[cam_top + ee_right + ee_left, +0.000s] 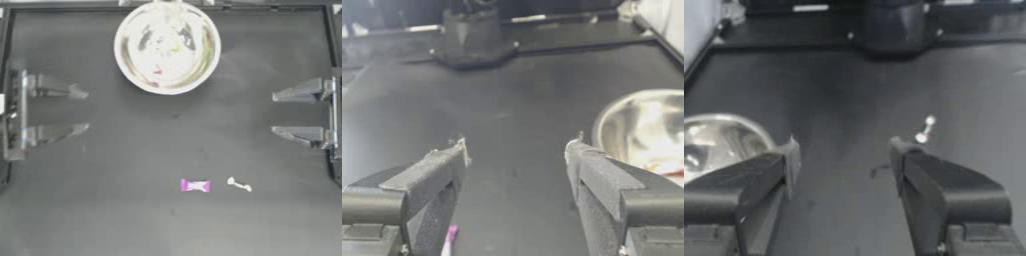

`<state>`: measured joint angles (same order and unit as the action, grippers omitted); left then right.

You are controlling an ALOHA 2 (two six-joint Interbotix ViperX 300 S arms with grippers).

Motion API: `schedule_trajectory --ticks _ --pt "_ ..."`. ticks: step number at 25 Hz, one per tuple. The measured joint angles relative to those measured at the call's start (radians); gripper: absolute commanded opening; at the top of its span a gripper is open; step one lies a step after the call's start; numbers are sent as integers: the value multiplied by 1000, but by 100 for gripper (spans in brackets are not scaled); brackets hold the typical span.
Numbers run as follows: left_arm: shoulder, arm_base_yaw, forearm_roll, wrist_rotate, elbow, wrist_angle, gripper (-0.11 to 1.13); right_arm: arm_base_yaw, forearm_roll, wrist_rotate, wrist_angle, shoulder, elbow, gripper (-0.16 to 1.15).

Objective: Put candies in bowl

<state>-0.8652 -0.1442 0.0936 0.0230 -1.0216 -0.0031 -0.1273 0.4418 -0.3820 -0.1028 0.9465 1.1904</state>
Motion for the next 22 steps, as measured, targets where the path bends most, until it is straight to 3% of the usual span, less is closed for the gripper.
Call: schedule_trajectory --ticks 10,17,20,22 --pt "-58 25 -12 11 -133 -35 90 0 17 0 72 -2 -20 92" --pt "-87 31 -37 14 -161 -58 90 -54 78 3 393 -133 -156 92" --pt "-89 31 -54 14 -167 -58 90 -72 75 41 506 -249 -227 92" --pt "-91 31 -60 14 -172 -58 90 -72 40 92 568 -325 -268 91"
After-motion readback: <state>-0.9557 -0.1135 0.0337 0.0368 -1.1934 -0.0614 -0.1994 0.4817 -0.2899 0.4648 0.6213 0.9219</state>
